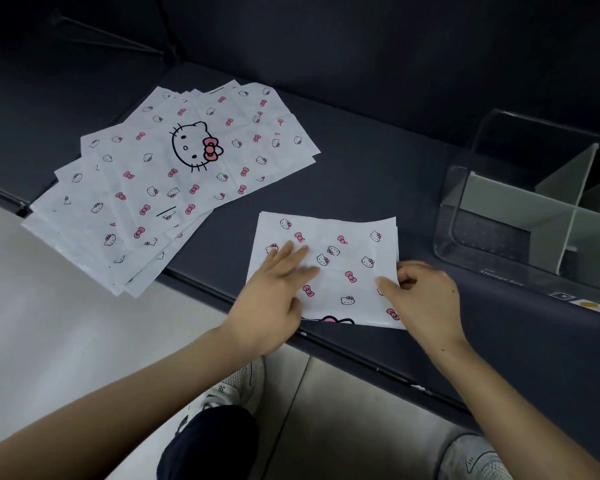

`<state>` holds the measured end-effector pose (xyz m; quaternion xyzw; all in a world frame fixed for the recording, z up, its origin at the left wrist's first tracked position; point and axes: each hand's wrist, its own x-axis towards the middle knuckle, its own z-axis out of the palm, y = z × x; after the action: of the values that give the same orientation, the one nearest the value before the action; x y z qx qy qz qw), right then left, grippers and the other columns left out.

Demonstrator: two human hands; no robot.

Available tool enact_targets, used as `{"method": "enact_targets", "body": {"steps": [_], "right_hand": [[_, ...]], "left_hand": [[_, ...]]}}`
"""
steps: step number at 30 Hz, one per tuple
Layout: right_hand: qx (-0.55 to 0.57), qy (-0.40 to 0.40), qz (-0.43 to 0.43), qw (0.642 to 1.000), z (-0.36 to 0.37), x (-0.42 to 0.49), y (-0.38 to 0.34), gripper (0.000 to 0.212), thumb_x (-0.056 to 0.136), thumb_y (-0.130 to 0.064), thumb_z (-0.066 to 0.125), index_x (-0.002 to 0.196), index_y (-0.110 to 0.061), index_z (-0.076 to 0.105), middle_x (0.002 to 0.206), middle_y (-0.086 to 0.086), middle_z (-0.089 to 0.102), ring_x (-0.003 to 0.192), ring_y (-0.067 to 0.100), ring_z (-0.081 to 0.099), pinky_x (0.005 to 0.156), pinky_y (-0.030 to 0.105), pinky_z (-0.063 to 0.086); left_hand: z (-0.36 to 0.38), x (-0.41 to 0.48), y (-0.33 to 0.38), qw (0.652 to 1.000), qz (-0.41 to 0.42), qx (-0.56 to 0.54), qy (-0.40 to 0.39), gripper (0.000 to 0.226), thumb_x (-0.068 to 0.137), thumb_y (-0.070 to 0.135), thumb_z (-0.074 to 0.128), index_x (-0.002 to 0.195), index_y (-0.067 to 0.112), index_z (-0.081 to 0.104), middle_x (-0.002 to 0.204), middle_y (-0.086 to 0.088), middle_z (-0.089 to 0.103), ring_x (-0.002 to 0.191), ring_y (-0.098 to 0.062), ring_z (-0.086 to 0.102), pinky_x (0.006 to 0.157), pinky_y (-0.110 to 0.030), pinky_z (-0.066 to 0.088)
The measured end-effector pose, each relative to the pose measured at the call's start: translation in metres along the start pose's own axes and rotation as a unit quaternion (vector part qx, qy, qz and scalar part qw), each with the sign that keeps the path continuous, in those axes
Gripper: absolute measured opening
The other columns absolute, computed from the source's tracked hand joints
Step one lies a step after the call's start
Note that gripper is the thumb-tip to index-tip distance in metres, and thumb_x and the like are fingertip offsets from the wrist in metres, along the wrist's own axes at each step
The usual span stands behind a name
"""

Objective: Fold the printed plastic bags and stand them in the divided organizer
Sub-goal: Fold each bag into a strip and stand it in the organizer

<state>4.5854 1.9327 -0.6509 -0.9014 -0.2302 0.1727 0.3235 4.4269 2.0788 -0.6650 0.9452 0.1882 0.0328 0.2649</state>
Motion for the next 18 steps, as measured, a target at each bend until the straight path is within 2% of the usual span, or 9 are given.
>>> {"method": "enact_targets", "body": {"steps": [2,5,8,14,18], "right_hand": [[-0.004,-0.002,0.001,1.0,-0.001,0.0,-0.001,0.018,0.079,-0.012,0.066,0.065,0.0,0.066,0.086,-0.004,0.069,0.067,0.018,0.064,0.065,0.036,0.052],[-0.003,-0.004,0.004,1.0,-0.001,-0.001,-0.002,0.018,0.079,-0.012,0.067,0.065,-0.001,0.066,0.086,-0.006,0.069,0.065,0.014,0.064,0.063,0.029,0.048],[-0.005,-0.002,0.001,1.0,-0.002,0.0,-0.002,0.018,0.078,-0.012,0.067,0.064,-0.001,0.066,0.085,-0.002,0.07,0.064,0.015,0.064,0.065,0.032,0.049],[-0.005,0.003,-0.006,1.0,0.001,0.003,0.0,0.02,0.077,-0.013,0.067,0.063,0.0,0.064,0.083,0.002,0.07,0.065,0.02,0.063,0.065,0.038,0.052],[-0.018,0.009,0.01,1.0,0.003,0.003,0.002,0.015,0.078,-0.013,0.066,0.068,-0.001,0.065,0.083,0.003,0.069,0.062,0.013,0.061,0.062,0.028,0.046]], "left_hand": [[0.005,0.003,0.004,1.0,-0.003,0.016,0.017,0.056,0.08,0.015,0.027,0.122,0.003,0.062,0.14,-0.021,0.048,0.134,-0.044,0.038,0.111,-0.048,0.011],[0.013,0.0,0.004,0.999,-0.004,0.04,0.025,0.06,0.084,0.023,0.026,0.136,0.007,0.051,0.149,-0.02,0.037,0.141,-0.038,0.027,0.118,-0.043,0.009],[0.022,-0.006,0.005,0.996,-0.01,0.078,0.031,0.059,0.09,0.029,0.028,0.144,0.01,0.041,0.154,-0.017,0.028,0.145,-0.033,0.017,0.119,-0.045,0.006],[0.028,-0.013,0.003,0.986,-0.002,0.16,0.045,0.061,0.093,0.042,0.032,0.146,0.014,0.038,0.154,-0.013,0.029,0.144,-0.03,0.024,0.115,-0.053,0.01],[0.031,-0.016,0.001,0.983,-0.008,0.182,0.035,0.066,0.093,0.053,0.029,0.149,0.018,0.032,0.157,-0.01,0.023,0.146,-0.028,0.02,0.114,-0.055,0.011]]}}
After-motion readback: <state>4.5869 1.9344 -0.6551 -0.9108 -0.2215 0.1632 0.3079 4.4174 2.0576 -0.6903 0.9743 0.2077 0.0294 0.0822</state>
